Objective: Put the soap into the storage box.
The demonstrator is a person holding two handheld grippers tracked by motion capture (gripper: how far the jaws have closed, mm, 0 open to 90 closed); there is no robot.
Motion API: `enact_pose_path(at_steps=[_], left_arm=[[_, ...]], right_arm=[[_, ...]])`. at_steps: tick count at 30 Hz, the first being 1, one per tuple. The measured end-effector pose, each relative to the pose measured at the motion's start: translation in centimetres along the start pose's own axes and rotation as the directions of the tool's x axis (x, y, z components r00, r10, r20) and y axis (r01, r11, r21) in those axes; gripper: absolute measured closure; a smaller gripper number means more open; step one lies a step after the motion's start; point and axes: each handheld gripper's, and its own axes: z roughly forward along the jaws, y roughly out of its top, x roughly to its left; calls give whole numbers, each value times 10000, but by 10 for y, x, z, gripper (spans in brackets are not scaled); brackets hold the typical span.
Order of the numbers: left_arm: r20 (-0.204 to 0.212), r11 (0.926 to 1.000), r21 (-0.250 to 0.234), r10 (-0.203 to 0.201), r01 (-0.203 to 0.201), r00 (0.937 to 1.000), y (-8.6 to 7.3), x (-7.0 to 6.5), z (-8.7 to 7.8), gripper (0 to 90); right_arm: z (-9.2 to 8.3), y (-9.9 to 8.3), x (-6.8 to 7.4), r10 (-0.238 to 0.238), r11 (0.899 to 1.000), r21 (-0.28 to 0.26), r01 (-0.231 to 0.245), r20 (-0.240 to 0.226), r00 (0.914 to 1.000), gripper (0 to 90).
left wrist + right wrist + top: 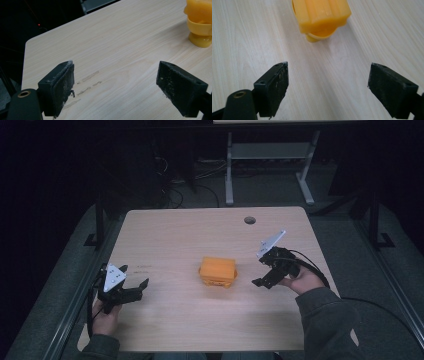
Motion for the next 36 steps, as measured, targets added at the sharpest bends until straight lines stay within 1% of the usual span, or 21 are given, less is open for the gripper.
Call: enact_pose_path(at_steps=[3, 5, 7, 8, 9, 11, 17, 20, 21, 28, 29, 30, 31, 32, 33, 34, 35, 36], left_arm=[[6, 10000, 23, -12, 12, 10000, 0, 0, 0, 141], [13, 10000, 22, -15, 15, 10000, 0, 0, 0, 141], [12, 10000, 38, 13, -13, 10000, 0, 0, 0, 141], [18, 10000, 53, 17, -17, 10000, 0, 0, 0, 141], [20, 10000, 54, 22, -22, 10000, 0, 0, 0, 141], [26, 10000, 40, 43, -43, 10000, 0, 0, 0, 141], [27, 9999, 71, 71, -71, 10000, 0, 0, 1, 141], [39, 10000, 44, 48, -48, 10000, 0, -2, 1, 142], [43, 10000, 59, 55, -56, 10000, 0, -2, 1, 141], [61, 9999, 122, 63, -63, 10000, -1, -2, 2, 141], [33, 9999, 107, -3, 3, 10000, -1, -3, 2, 142], [33, 9999, 107, -3, 3, 10000, -1, -3, 2, 142], [85, 10000, 65, 4, -5, 10000, -1, -3, 2, 141], [85, 10000, 65, 4, -5, 10000, -1, -3, 2, 141], [84, 10000, 51, 15, -15, 10000, -1, -4, 2, 142], [84, 10000, 51, 15, -15, 10000, -1, -4, 2, 141], [103, 10000, 63, 43, -44, 9999, -1, -4, 2, 142], [109, 10000, 84, 17, -18, 9999, -2, -4, 3, 141]], right_arm=[[-2, -8, 1, 164, 9999, -56, -163, 43, 9999, 163], [-3, -11, 1, 151, 9998, -99, -151, 9, 9999, 162], [-5, -17, 2, 251, 9997, -39, -250, 51, 9997, 162], [-6, -21, 2, 329, 9994, -82, -328, 96, 9994, 163], [-7, -22, 2, 245, 9996, -112, -244, 135, 9996, 162], [-9, -27, 3, 307, 9994, -152, -304, 171, 9994, 163], [-13, -40, 7, 567, 9980, -277, -561, 193, 9982, 163], [-13, -48, 8, 587, 9977, -345, -580, 225, 9980, 162], [-13, -50, 9, 697, 9970, -352, -689, 198, 9974, 163], [-10, -71, 15, 956, 9946, -436, -947, 186, 9952, 162], [-9, -74, 16, 1021, 9939, -432, -1013, 174, 9946, 163], [-9, -74, 16, 1021, 9939, -432, -1013, 174, 9946, 163], [-8, -81, 19, 1100, 9931, -440, -1090, 205, 9937, 163], [-8, -81, 19, 1100, 9931, -440, -1090, 205, 9937, 163], [-7, -88, 20, 1227, 9914, -486, -1217, 167, 9923, 162], [-7, -88, 20, 1227, 9914, -486, -1217, 167, 9923, 162], [-6, -94, 22, 1391, 9891, -517, -1382, 131, 9902, 163], [-6, -97, 23, 1432, 9884, -535, -1422, 142, 9896, 163]])
